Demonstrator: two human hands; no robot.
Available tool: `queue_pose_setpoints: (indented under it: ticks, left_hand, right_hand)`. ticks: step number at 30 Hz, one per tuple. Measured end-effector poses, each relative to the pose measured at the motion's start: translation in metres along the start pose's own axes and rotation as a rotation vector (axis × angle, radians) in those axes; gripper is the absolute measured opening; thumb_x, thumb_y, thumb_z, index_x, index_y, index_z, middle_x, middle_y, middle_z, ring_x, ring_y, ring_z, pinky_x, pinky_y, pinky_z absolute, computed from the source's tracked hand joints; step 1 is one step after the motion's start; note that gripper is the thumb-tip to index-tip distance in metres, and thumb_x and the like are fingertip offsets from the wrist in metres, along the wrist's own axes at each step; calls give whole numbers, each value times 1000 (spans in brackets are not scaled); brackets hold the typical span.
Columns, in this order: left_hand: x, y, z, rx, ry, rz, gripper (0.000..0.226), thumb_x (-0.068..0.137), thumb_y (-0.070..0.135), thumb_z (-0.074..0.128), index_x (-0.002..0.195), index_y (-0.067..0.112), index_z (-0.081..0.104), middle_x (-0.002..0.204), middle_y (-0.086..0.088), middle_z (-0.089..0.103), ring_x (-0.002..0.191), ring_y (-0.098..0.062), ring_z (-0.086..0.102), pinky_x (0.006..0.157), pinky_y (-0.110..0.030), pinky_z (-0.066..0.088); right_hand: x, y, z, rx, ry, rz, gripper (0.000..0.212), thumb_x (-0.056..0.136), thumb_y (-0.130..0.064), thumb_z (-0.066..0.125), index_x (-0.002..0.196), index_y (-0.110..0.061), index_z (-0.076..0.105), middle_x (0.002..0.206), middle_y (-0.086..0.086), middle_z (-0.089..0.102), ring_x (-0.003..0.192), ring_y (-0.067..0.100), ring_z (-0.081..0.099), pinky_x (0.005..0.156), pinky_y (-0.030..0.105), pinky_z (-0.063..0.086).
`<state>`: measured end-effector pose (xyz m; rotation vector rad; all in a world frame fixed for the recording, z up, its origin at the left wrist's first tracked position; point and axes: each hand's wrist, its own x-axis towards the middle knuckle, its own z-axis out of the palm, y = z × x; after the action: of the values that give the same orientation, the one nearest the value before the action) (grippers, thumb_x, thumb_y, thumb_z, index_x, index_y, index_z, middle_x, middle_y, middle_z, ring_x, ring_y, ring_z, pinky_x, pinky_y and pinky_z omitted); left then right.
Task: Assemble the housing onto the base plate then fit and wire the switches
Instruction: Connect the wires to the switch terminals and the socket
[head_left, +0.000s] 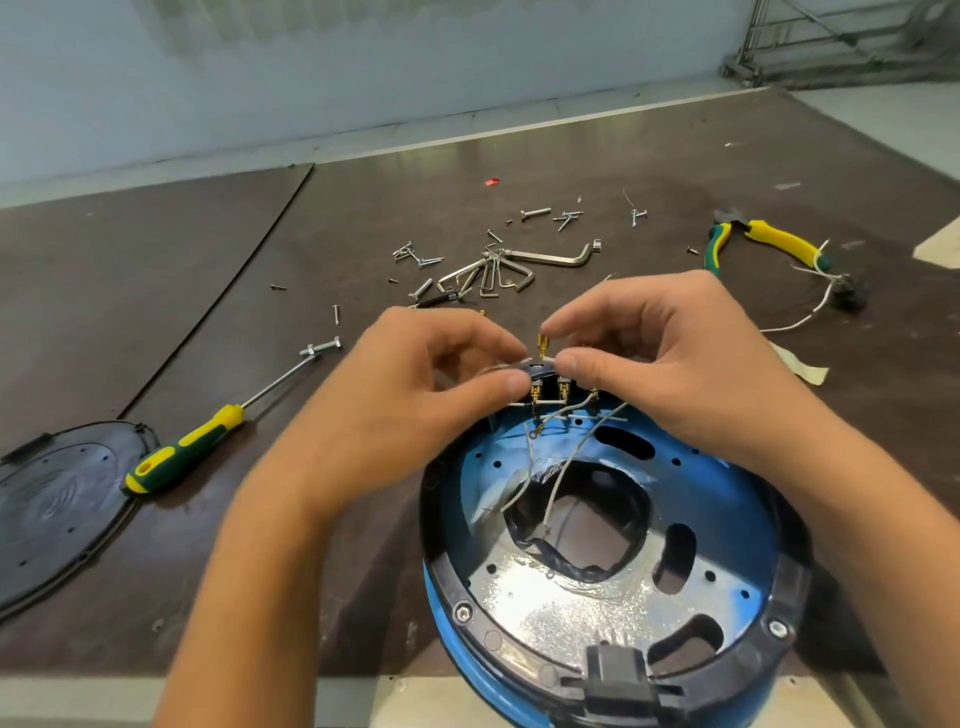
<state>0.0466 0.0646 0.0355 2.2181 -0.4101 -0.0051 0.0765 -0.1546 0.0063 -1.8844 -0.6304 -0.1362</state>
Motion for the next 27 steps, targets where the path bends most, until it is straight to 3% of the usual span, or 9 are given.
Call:
queue_pose_setpoints:
  ticks: [3, 6, 13, 18, 23, 27]
  left_hand:
    - [6, 11, 19, 333, 111, -1, 11, 80, 38, 78, 81, 27, 74, 67, 9, 69, 65, -6, 64, 67, -34, 56]
    - [6, 12, 24, 384, 104, -53, 17, 81, 43, 76, 74, 28, 71, 66, 12, 67, 63, -1, 62, 63, -31, 55]
    - [7, 3, 18, 581, -33, -161, 12, 81, 42, 75, 73, 34, 71, 115, 14, 52, 110, -11, 50, 91, -35, 46]
    - [7, 1, 18, 596, -51, -202, 15, 81, 36, 73, 67, 33, 70, 116, 14, 52, 107, -10, 51, 88, -37, 49]
    - [8, -2, 20, 610, -75, -195, 12, 83, 37, 70, 73, 30, 69, 113, 11, 52, 103, -13, 53, 87, -38, 49]
    - [9, -3, 32, 565, -112, -164, 11, 86, 36, 67, 81, 26, 71, 114, 8, 48, 103, -14, 51, 88, -42, 49]
  right_hand:
    - [-1, -1, 3, -86, -51, -6, 15, 84, -11, 78, 95, -21, 77, 80, -6, 75, 78, 9, 71, 75, 35, 58]
    - [-1, -1, 3, -197, -93, -15, 14, 84, -17, 77, 95, -25, 77, 77, -11, 72, 76, 6, 68, 70, 30, 56]
    - [-1, 4, 1, -379, -42, -37, 18, 87, -25, 72, 104, -26, 73, 102, -8, 65, 99, 8, 61, 87, 30, 48]
    - [-1, 9, 3, -462, -181, 27, 18, 88, -27, 68, 105, -32, 67, 111, -9, 61, 103, 10, 58, 92, 33, 47]
    - [-2, 9, 5, -502, -329, 36, 15, 82, -36, 72, 85, -43, 60, 114, -12, 54, 100, 4, 53, 81, 14, 37]
    - [-1, 11, 7, -520, -319, 33, 18, 83, -29, 73, 79, -41, 60, 115, -10, 55, 102, 7, 56, 81, 12, 39]
